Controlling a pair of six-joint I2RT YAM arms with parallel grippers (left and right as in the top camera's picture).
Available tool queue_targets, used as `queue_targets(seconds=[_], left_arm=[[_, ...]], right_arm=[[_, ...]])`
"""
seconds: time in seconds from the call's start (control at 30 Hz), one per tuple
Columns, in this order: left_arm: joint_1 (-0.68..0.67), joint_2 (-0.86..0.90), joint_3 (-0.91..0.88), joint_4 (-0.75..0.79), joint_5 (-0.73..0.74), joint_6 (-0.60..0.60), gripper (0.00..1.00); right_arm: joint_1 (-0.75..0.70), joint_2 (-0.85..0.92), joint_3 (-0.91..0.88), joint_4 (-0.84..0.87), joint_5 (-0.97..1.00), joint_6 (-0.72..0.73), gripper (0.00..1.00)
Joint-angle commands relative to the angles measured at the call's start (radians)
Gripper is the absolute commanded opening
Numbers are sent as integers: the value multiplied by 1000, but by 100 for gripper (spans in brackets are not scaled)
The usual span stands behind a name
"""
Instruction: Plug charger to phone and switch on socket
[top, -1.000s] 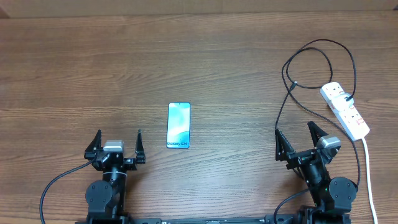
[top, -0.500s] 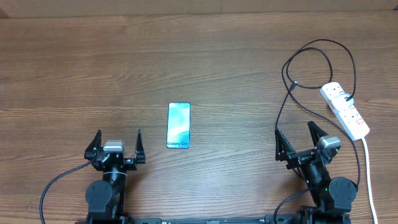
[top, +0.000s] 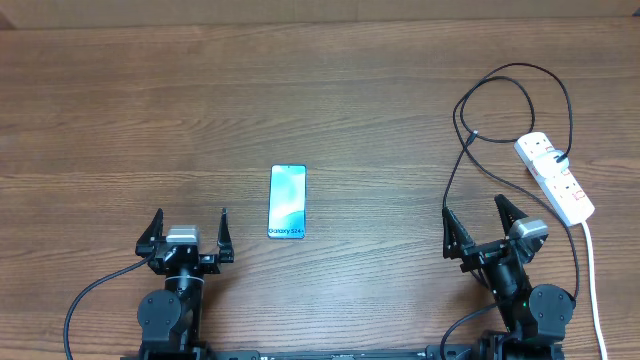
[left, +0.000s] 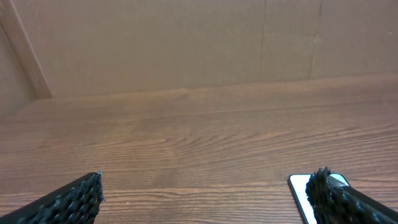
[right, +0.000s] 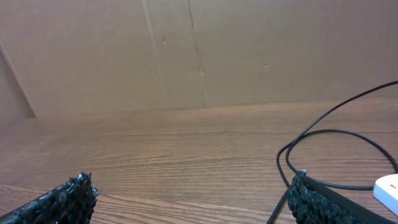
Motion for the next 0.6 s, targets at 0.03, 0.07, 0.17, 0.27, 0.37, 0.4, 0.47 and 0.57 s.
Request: queue_targets(seconds=[0.03,0.07,0.17,0.27,0.37,0.4,0.47,0.57], left_arm=[[10,-9,-5,10,8,-86,100],[10,-9,-5,7,9,-116,99],[10,-9,0,-6,27,-209,100],[10,-9,18,-16,81,-221,100],[10,-9,66,-77,92,-220,100],[10,-8,89,-107,91,-220,99],[10,-8,147,-185,85,-217,100],[10,-2,220,-266,83,-192,100]], right_arm=[[-4,-8,-10,2,10,-8,100],[-4,-8,-10,2,10,-8,100],[-4,-8,-10,2,10,-8,100],[-4,-8,-10,2,10,-8,100],[-4,-8,-10,2,10,-8,100],[-4,-8,-10,2,10,-8,100],[-4,-8,-10,2,10,-8,100],[-4,-8,-10,2,10,-8,100]])
